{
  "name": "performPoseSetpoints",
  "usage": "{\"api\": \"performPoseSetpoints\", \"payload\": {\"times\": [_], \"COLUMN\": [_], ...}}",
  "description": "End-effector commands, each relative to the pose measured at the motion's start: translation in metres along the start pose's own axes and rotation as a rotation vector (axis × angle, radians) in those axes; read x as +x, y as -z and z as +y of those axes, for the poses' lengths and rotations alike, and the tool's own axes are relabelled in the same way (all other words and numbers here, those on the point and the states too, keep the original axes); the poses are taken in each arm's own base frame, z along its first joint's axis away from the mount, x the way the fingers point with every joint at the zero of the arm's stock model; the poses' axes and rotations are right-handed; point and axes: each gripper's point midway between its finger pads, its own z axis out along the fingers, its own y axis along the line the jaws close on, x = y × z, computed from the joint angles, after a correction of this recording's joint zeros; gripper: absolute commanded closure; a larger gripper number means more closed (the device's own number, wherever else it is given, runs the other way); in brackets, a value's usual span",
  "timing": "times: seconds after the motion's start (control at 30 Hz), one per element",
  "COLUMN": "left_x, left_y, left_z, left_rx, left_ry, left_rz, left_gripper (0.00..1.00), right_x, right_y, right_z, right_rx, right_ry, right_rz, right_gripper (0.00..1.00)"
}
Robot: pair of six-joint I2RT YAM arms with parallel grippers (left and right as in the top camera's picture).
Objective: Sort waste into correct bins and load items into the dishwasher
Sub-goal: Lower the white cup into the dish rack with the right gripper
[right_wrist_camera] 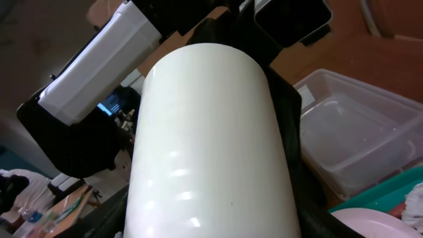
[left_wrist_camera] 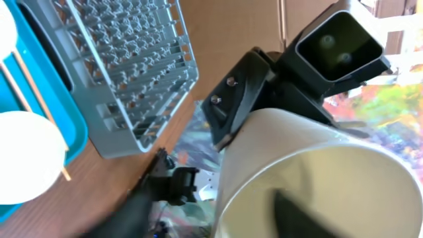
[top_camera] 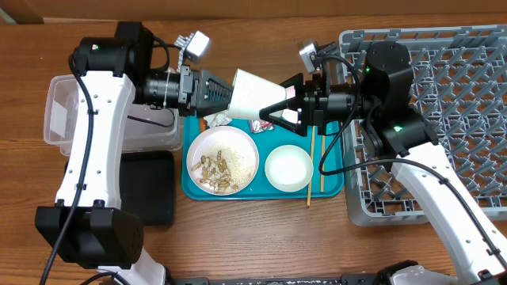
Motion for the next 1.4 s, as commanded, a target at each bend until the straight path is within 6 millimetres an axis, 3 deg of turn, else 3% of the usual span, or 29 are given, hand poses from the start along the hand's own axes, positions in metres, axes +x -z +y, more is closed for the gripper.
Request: {"api": "performPoseSetpoints", "payload": {"times": [0.0,0.17,0.23,0.33,0.47,0.73,0.93,1.17,1.27,1.37], "left_x": [-0.005,-0.013,-0.016,-0.019,-0.017,-0.016,-0.016,-0.011,-0.010,-0.007], "left_y": [0.015,0.041,0.052,0.063,0.069,0.071,0.072,0.073,0.069,0.064], "left_z": [0.006,0.020,0.023,0.029,0.042,0.053,0.054,0.059,0.058,0.064], "left_rx": [-0.089,-0.146,-0.153,-0.177,-0.250,-0.315,-0.323,-0.353,-0.355,-0.397], "left_ry": [-0.006,0.026,0.035,0.043,0.049,0.051,0.051,0.071,0.067,0.062], "left_rz": [-0.038,-0.105,-0.134,-0.163,-0.161,-0.150,-0.149,-0.136,-0.125,-0.095], "left_gripper": [0.10,0.08,0.08,0.08,0.08,0.07,0.07,0.07,0.07,0.08], "right_x": [-0.023,-0.035,-0.029,-0.001,0.048,0.137,0.155,0.177,0.181,0.177], "right_y": [0.029,0.095,0.134,0.203,0.262,0.304,0.307,0.304,0.290,0.290], "right_z": [0.017,-0.013,-0.035,-0.060,-0.060,-0.060,-0.085,-0.135,-0.146,-0.145], "right_rx": [0.046,0.338,0.539,0.897,1.219,1.580,1.587,1.553,1.497,1.507], "right_ry": [0.079,-0.050,-0.162,-0.358,-0.572,-0.888,-0.992,-1.101,-1.126,-1.112], "right_rz": [-0.062,-0.194,-0.266,-0.364,-0.389,-0.204,-0.118,-0.011,0.024,0.028], "right_gripper": [0.41,0.42,0.42,0.42,0.42,0.42,0.42,0.41,0.29,0.26]}}
